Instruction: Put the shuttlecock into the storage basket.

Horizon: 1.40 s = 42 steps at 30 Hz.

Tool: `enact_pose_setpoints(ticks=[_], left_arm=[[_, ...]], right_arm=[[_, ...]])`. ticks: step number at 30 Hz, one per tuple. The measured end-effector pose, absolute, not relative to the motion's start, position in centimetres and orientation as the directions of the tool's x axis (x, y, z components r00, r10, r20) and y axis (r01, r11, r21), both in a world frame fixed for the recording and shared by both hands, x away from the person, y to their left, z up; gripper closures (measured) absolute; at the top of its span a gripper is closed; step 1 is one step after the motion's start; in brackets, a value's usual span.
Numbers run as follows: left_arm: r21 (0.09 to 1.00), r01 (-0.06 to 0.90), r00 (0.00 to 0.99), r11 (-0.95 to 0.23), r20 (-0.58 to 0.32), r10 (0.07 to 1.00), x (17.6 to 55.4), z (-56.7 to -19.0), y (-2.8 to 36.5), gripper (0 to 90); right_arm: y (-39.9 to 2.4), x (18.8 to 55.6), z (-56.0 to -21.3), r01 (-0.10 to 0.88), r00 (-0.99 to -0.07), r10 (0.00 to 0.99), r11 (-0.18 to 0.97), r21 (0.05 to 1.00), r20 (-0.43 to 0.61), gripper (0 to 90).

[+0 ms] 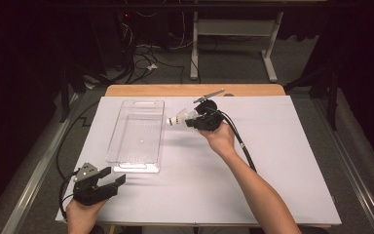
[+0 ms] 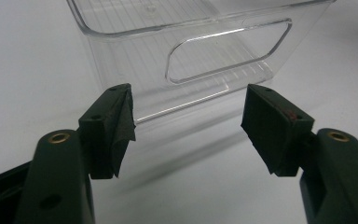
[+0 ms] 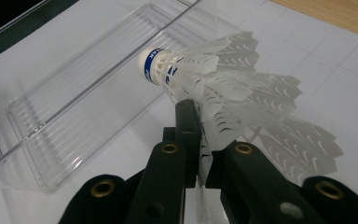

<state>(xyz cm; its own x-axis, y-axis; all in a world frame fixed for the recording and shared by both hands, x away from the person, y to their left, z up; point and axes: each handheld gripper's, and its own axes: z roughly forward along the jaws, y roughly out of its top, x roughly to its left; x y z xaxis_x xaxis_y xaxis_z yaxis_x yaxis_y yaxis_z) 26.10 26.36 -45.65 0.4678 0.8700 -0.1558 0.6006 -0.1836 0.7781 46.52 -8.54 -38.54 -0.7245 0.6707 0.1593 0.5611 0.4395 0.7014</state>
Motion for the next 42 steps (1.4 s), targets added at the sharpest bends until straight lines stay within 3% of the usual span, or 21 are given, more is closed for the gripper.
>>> enact_pose_setpoints(ticks=[42], left_arm=[[0.778,0.600,0.475,-0.190,-0.154,0.867,26.0,-45.7,26.4,34.9]], right_arm=[[-3.4,47.4,-37.0,0.520,-0.769,0.622,0.476,0.709,0.147,89.0]])
